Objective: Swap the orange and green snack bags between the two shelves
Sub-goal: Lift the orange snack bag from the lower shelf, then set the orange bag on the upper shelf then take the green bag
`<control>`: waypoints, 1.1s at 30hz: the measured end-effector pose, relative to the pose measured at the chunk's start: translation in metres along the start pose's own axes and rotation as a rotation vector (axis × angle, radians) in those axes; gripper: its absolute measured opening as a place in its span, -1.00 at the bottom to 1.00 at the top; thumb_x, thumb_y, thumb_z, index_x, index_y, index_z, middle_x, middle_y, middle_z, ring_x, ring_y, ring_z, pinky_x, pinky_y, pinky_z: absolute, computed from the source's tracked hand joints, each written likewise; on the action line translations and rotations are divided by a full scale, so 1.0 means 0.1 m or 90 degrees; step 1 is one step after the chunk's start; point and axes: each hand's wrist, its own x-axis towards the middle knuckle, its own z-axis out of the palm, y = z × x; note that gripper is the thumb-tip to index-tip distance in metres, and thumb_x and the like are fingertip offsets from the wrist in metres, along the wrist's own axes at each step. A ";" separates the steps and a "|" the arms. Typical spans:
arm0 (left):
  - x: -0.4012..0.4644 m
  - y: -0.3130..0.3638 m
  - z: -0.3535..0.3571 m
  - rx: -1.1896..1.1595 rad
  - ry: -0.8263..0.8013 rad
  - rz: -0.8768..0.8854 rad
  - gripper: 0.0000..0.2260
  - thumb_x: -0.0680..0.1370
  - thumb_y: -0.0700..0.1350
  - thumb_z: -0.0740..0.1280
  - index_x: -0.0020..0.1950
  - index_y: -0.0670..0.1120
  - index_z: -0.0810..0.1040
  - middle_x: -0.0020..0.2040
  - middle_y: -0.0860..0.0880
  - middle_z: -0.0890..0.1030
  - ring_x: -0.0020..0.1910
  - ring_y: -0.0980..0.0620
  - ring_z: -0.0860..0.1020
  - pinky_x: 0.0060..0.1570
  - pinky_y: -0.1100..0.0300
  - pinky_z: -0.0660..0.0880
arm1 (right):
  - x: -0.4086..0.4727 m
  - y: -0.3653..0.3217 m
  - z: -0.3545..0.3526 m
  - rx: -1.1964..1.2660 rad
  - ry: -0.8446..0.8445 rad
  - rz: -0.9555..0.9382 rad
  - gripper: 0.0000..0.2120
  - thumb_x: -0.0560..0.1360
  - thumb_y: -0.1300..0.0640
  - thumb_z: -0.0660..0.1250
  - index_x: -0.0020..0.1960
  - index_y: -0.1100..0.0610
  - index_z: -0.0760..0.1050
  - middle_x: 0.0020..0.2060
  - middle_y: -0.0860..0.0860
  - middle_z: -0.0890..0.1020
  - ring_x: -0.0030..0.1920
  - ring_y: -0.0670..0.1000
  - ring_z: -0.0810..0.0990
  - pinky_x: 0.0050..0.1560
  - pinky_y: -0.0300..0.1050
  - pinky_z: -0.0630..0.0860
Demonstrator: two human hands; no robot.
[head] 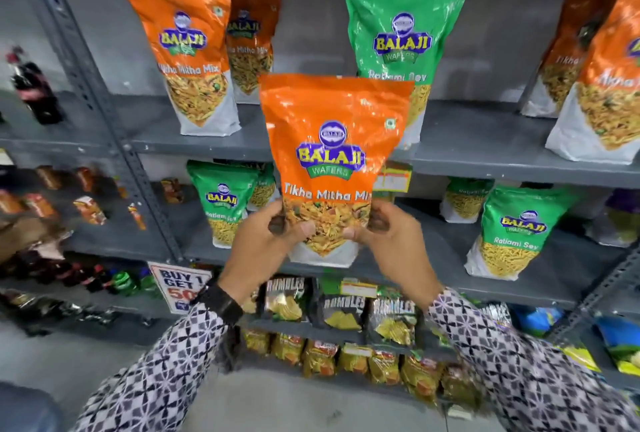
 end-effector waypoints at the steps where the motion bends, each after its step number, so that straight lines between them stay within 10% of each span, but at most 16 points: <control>1: 0.09 0.11 -0.05 0.000 0.019 0.023 -0.80 0.52 0.09 0.49 0.13 0.18 0.66 -0.02 0.32 0.75 -0.06 0.32 0.69 -0.11 0.42 0.54 | 0.11 -0.14 -0.03 0.004 0.011 -0.020 -0.54 0.37 0.05 0.64 0.22 -0.05 0.60 -0.04 -0.27 0.71 -0.02 -0.36 0.66 0.08 -0.35 0.60; 12: 1.47 0.55 -0.53 -0.018 0.144 0.097 -0.73 0.54 0.02 0.52 0.22 0.03 0.69 0.09 0.12 0.78 0.10 0.14 0.73 0.19 0.06 0.63 | 1.57 -1.13 0.17 -0.081 0.042 -0.153 -0.69 0.54 0.07 0.48 0.23 0.09 0.52 0.07 0.04 0.73 0.08 0.07 0.71 0.18 0.20 0.64; 18: 1.98 0.42 -0.56 0.007 0.163 0.093 -0.81 0.57 -0.08 0.50 0.17 -0.05 0.67 0.05 0.02 0.74 -0.12 0.44 0.65 -0.04 0.35 0.58 | 2.09 -1.21 0.41 -0.173 0.030 -0.123 -0.70 0.61 0.09 0.39 0.27 0.20 0.46 0.07 0.14 0.72 0.03 0.12 0.68 -0.05 -0.08 0.44; 24: 2.16 0.20 -0.50 0.021 0.161 0.043 -0.80 0.54 0.01 0.52 0.16 0.09 0.68 0.07 0.08 0.77 0.07 0.08 0.72 0.21 -0.08 0.64 | 2.29 -1.01 0.55 -0.169 0.028 -0.088 -0.65 0.60 0.12 0.41 0.31 0.20 0.41 0.03 0.17 0.73 0.01 0.17 0.71 0.01 0.01 0.58; 33: 2.08 0.18 -0.36 0.034 0.250 0.074 -0.51 0.53 0.12 0.49 0.44 0.13 0.51 0.23 0.13 0.65 0.21 0.06 0.63 0.24 0.04 0.54 | 2.11 -0.88 0.44 -0.081 0.024 -0.158 -0.41 0.58 0.18 0.43 0.55 0.08 0.32 0.34 0.05 0.63 0.33 0.04 0.60 0.38 0.05 0.53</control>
